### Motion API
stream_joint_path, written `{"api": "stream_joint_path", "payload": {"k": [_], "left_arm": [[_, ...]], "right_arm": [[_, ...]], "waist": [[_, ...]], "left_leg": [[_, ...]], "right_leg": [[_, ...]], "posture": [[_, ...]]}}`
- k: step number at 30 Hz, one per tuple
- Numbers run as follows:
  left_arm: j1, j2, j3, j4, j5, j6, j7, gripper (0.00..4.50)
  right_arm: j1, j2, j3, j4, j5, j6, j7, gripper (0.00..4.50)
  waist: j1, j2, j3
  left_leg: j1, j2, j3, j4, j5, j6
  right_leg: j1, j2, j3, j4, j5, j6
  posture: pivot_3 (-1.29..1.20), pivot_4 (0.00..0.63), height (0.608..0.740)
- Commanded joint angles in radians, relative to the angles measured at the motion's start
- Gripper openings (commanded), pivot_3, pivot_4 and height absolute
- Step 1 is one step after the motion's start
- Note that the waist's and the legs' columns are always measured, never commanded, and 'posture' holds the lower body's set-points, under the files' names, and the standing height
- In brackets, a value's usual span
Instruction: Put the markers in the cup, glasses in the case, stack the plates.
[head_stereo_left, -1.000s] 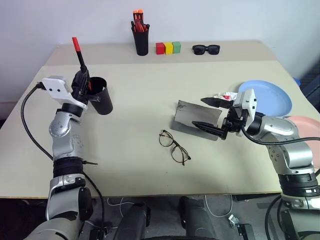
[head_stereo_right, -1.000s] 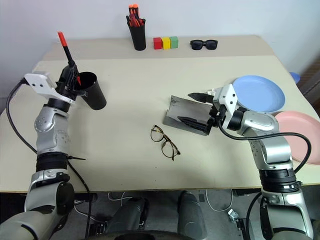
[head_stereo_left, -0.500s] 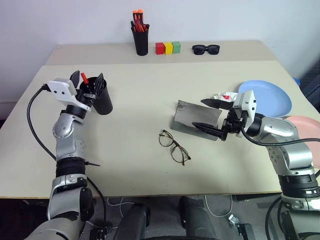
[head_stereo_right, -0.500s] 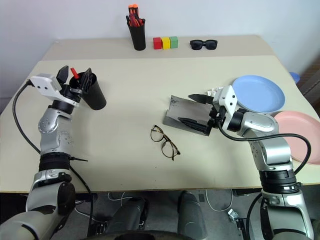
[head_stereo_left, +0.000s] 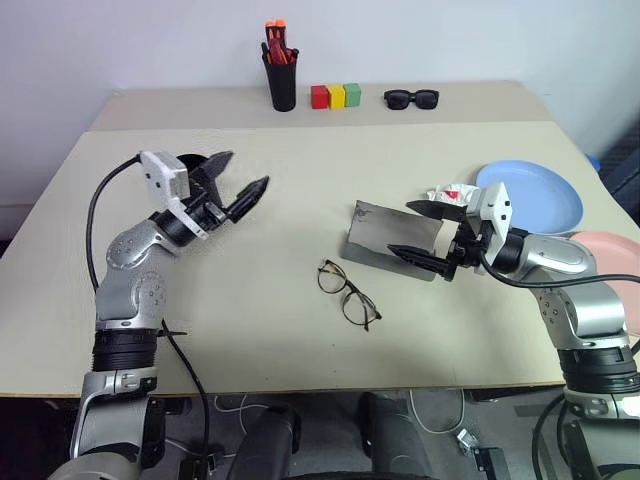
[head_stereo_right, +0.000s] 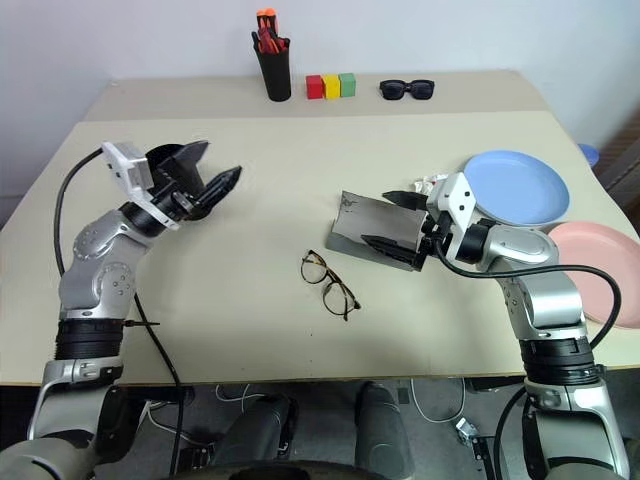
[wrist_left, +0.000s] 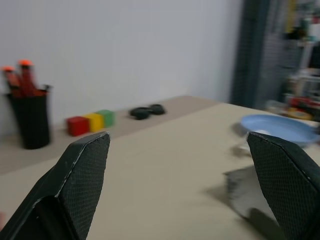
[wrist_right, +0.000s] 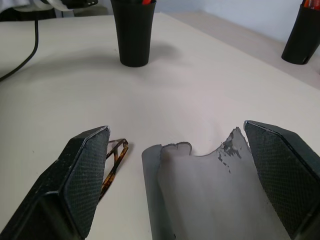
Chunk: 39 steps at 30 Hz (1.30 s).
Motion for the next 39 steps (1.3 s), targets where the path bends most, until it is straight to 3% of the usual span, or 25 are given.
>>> {"api": "stream_joint_path", "payload": {"k": [1, 6, 16, 19, 25, 26, 39], "left_arm": [[0.001, 0.020, -0.009, -0.073, -0.050, 0.069, -0.044, 4.47], [0.050, 0.069, -0.025, -0.138, -0.083, 0.175, -0.110, 4.47], [0.089, 0.093, 0.000, -0.205, -0.141, 0.256, -0.132, 4.47], [0.103, 0.086, -0.003, -0.226, -0.137, 0.255, -0.116, 4.50], [0.131, 0.090, -0.004, -0.261, -0.133, 0.264, -0.093, 4.50], [0.132, 0.092, -0.002, -0.263, -0.134, 0.266, -0.090, 4.50], [0.115, 0.083, -0.015, -0.256, -0.129, 0.266, -0.068, 4.50]], "right_arm": [[-0.018, -0.010, 0.012, -0.012, -0.028, -0.010, -0.013, 4.42], [-0.023, -0.008, 0.015, -0.019, -0.039, 0.026, -0.041, 4.42], [-0.089, -0.005, 0.175, 0.045, -0.170, 0.116, -0.058, 4.42], [-0.134, 0.002, 0.212, 0.120, -0.210, 0.145, -0.062, 3.57], [-0.171, 0.000, 0.249, 0.174, -0.245, 0.155, -0.030, 0.36], [-0.174, -0.001, 0.249, 0.176, -0.242, 0.158, -0.022, 0.02], [-0.235, -0.014, 0.243, 0.154, -0.220, 0.108, 0.117, 0.02]], "waist": [[-0.007, 0.000, 0.000], [-0.012, 0.000, 0.000], [-0.009, 0.000, 0.000], [-0.010, 0.000, 0.000], [-0.009, 0.000, 0.000], [-0.009, 0.000, 0.000], [-0.011, 0.000, 0.000]], "left_leg": [[0.000, 0.000, 0.000, 0.000, 0.000, 0.000], [0.000, 0.000, 0.000, 0.000, -0.001, 0.001], [0.000, 0.000, 0.000, 0.000, -0.001, 0.001], [0.000, 0.000, 0.000, 0.000, -0.001, 0.001], [0.000, 0.000, 0.000, 0.000, -0.001, 0.001], [0.000, 0.000, 0.000, 0.000, -0.001, 0.001], [0.000, 0.000, 0.000, -0.001, -0.001, 0.001]], "right_leg": [[0.000, 0.000, 0.000, 0.000, 0.000, 0.000], [0.000, 0.000, 0.000, 0.000, 0.000, 0.000], [0.000, 0.000, 0.000, 0.000, 0.000, 0.000], [0.000, 0.000, 0.000, 0.000, 0.000, 0.000], [-0.001, 0.000, 0.000, -0.001, 0.000, 0.000], [0.000, 0.000, 0.000, 0.000, 0.000, 0.000], [-0.001, 0.000, 0.000, -0.001, 0.000, 0.000]], "posture": [[0.00, 0.150, 0.740], [0.00, 0.150, 0.740], [0.00, 0.150, 0.740], [0.00, 0.150, 0.740], [0.00, 0.150, 0.740], [0.00, 0.150, 0.740], [0.00, 0.150, 0.740]]}}
